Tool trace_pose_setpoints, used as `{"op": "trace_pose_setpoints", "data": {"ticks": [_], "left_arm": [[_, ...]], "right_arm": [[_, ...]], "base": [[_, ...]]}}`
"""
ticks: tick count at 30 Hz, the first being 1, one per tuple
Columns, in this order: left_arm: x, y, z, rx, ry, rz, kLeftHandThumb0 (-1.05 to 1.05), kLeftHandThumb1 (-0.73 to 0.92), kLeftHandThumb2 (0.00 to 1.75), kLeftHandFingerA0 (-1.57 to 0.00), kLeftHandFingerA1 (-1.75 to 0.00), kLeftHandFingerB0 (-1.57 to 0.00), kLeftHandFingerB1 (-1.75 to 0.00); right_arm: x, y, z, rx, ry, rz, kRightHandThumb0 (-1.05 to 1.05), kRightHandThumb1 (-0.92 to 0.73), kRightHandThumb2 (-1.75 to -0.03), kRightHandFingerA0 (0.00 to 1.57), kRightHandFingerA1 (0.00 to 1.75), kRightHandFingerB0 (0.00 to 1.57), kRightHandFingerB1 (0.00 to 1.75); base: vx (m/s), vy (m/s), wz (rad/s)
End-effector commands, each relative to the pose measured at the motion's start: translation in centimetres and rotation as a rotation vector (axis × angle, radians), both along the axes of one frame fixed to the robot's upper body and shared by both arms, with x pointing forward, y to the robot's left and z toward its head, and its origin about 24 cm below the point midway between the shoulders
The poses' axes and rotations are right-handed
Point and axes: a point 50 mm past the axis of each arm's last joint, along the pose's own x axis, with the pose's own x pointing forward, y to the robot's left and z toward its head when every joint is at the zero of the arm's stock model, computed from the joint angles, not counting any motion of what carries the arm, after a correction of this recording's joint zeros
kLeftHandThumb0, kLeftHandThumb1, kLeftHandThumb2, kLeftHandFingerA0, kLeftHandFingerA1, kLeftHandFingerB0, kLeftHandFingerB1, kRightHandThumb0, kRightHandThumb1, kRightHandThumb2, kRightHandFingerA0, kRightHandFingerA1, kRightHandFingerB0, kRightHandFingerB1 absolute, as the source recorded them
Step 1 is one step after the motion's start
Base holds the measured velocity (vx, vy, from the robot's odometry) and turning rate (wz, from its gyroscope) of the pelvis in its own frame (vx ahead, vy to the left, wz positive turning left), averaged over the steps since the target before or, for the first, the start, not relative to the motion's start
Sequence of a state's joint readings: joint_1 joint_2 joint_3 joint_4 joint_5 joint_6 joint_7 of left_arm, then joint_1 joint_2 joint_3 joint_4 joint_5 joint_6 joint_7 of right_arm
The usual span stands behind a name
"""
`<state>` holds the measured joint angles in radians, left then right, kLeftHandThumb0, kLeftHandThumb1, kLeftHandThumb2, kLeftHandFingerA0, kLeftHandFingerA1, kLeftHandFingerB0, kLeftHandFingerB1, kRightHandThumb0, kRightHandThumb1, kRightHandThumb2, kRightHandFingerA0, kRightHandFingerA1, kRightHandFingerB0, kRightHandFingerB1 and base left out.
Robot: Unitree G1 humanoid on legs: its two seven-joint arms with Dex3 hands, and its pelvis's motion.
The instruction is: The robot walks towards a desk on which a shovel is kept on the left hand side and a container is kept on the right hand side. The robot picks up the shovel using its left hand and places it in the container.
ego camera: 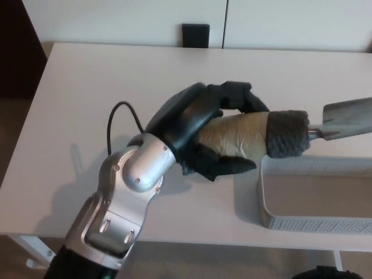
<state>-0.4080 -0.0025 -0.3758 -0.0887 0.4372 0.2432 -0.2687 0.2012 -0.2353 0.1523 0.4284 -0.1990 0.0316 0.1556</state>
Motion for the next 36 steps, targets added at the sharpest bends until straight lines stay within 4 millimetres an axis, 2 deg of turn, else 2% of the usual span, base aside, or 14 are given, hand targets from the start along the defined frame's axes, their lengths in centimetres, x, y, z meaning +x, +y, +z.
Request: {"op": "trace_pose_setpoints", "data": {"ticks": [1, 3, 6, 7, 8, 9, 10, 12, 13, 17, 18, 28, 34, 36], "left_arm": [[0.2, -0.6, 0.6, 0.075, -0.063, -0.008, -0.7, 0.61, 0.68, -1.32, -1.34, -1.16, -0.72], [0.3, -1.2, 0.3, 0.142, -0.075, -0.026, -0.71, 0.53, 0.82, -1.33, -1.35, -1.19, -0.89], [0.1, -1.8, -0.4, 0.15, -0.082, -0.024, -0.73, 0.5, 0.84, -1.36, -1.33, -1.22, -0.81], [0.1, -2.0, -0.6, 0.163, -0.077, -0.03, -0.76, 0.42, 1.02, -1.37, -1.31, -1.17, -1.01], [0.0, -2.2, -0.9, 0.188, -0.075, -0.037, -0.73, 0.54, 0.85, -1.33, -1.36, -1.2, -0.96], [0.0, -2.4, -1.2, 0.197, -0.072, -0.034, -0.63, 0.43, 1.07, -1.48, -1.38, -1.16, -1.06], [0.0, -2.5, -1.5, 0.205, -0.073, -0.036, -0.72, 0.53, 0.87, -1.33, -1.38, -1.19, -1.0], [-0.1, -2.8, -1.9, 0.232, -0.054, -0.035, -0.73, 0.54, 0.85, -1.32, -1.37, -1.16, -1.07], [-0.1, -3.0, -2.2, 0.232, -0.047, -0.035, -0.72, 0.43, 1.02, -1.37, -1.33, -1.16, -1.1], [0.1, -3.2, -2.8, 0.237, -0.03, -0.024, -0.72, 0.49, 0.94, -1.33, -1.36, -1.17, -1.03], [0.2, -3.1, -2.8, 0.238, -0.02, -0.02, -0.71, 0.41, 1.06, -1.37, -1.32, -1.16, -1.08], [0.6, -3.2, -2.4, 0.27, 0.01, 0.012, -0.72, 0.53, 0.88, -1.32, -1.39, -1.15, -1.16], [0.4, -3.2, -2.4, 0.264, 0.005, 0.017, -0.73, 0.42, 1.04, -1.36, -1.32, -1.16, -1.11], [0.3, -3.3, -2.4, 0.256, 0.002, 0.018, -0.73, 0.5, 0.93, -1.34, -1.38, -1.16, -1.15]], "right_arm": [[-0.3, -0.3, 0.0, 0.006, 0.007, -0.001, -0.23, -0.38, -0.57, 0.69, 0.58, 0.56, 0.54], [-0.2, -0.3, 0.1, -0.003, 0.007, 0.0, -0.24, -0.38, -0.57, 0.69, 0.57, 0.57, 0.54], [-0.1, -0.3, 0.1, 0.014, 0.007, -0.008, -0.19, -0.39, -0.56, 0.69, 0.58, 0.57, 0.54], [0.0, -0.3, 0.2, 0.006, 0.002, 0.003, -0.21, -0.38, -0.57, 0.7, 0.58, 0.57, 0.54], [0.0, -0.2, 0.2, 0.002, 0.0, 0.008, -0.22, -0.38, -0.57, 0.69, 0.58, 0.57, 0.54], [0.0, -0.2, 0.3, -0.006, 0.003, 0.01, -0.23, -0.38, -0.57, 0.69, 0.57, 0.57, 0.54], [0.0, -0.2, 0.3, -0.009, -0.001, 0.018, -0.24, -0.38, -0.58, 0.69, 0.57, 0.57, 0.54], [0.0, -0.2, 0.4, -0.007, -0.007, 0.026, -0.24, -0.39, -0.58, 0.69, 0.58, 0.56, 0.54], [0.0, -0.2, 0.4, -0.009, -0.01, 0.034, -0.25, -0.39, -0.58, 0.69, 0.58, 0.56, 0.54], [0.2, -0.1, 0.5, -0.009, -0.012, 0.042, -0.25, -0.38, -0.58, 0.68, 0.57, 0.56, 0.53], [0.2, -0.1, 0.6, -0.014, -0.013, 0.049, -0.25, -0.38, -0.58, 0.68, 0.57, 0.56, 0.53], [0.0, -0.1, 0.6, -0.018, -0.007, 0.056, -0.19, -0.41, -0.52, 0.69, 0.52, 0.57, 0.49], [0.0, 0.0, 0.4, -0.03, 0.009, 0.051, -0.24, -0.39, -0.58, 0.68, 0.56, 0.56, 0.52], [0.0, 0.1, 0.6, -0.036, 0.01, 0.06, -0.24, -0.39, -0.58, 0.68, 0.56, 0.56, 0.52]], "base": [[0.0, 0.0, 0.0], [0.0, 0.0, 0.0], [0.0, 0.0, 0.0], [0.0, 0.0, 0.0], [0.0, 0.0, 0.0], [0.0, 0.0, 0.0], [0.0, 0.0, 0.0], [0.0, 0.0, 0.0], [0.0, 0.0, 0.0], [0.0, 0.0, 0.0], [0.0, 0.0, 0.0], [0.0, 0.0, 0.0], [0.0, 0.0, 0.0], [0.0, 0.0, 0.0]]}}
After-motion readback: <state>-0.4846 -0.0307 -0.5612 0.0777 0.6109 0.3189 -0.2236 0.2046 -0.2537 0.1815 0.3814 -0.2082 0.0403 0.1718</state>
